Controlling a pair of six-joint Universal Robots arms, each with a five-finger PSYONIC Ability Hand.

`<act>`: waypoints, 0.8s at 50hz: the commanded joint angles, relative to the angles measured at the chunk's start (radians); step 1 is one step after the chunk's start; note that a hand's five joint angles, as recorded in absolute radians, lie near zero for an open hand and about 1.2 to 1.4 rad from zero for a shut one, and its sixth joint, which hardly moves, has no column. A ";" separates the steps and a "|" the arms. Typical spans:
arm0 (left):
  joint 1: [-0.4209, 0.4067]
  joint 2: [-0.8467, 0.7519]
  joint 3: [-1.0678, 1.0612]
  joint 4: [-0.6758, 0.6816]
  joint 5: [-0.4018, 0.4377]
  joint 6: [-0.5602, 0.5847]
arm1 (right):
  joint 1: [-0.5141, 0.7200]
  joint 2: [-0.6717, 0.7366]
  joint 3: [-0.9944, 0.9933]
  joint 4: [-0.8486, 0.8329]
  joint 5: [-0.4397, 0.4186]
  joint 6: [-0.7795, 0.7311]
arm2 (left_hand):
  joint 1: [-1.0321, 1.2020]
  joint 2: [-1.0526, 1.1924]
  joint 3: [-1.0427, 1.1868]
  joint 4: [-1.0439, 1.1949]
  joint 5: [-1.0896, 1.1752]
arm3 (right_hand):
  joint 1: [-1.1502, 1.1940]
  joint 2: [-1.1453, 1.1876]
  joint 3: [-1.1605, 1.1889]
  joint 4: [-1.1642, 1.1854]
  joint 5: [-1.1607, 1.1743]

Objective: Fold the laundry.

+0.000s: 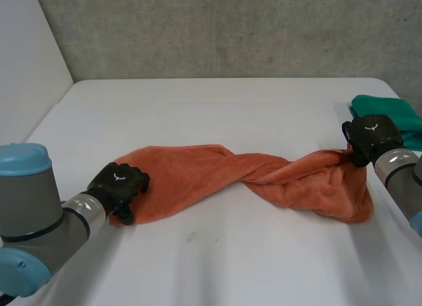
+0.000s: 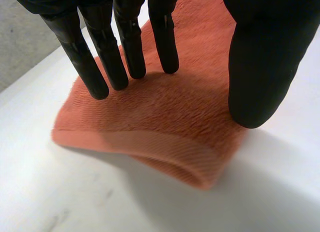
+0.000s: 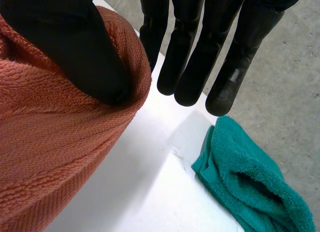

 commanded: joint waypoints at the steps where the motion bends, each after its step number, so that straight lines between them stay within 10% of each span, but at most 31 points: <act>1: -0.001 -0.047 0.008 0.059 -0.076 0.091 | 0.001 -0.005 0.010 0.000 -0.003 0.000 | 0.370 0.376 0.376 0.372 0.376 | 0.439 0.223 0.217 0.208 0.250; 5: 0.002 -0.030 0.011 0.063 -0.088 0.093 | 0.001 -0.008 0.013 0.001 -0.002 -0.001 | 0.826 0.832 0.832 0.828 0.832 | 0.439 0.223 0.217 0.208 0.250; 24: -0.004 0.496 0.173 -0.054 -0.085 -0.182 | -0.008 -0.436 -0.140 0.303 -0.049 -0.067 | 0.826 0.832 0.832 0.829 0.832 | 0.439 0.223 0.217 0.208 0.250; 40: 0.057 0.494 0.367 -0.205 -0.087 -0.237 | -0.037 -0.462 -0.427 0.621 -0.132 -0.115 | 0.826 0.832 0.832 0.829 0.832 | 0.439 0.223 0.217 0.208 0.250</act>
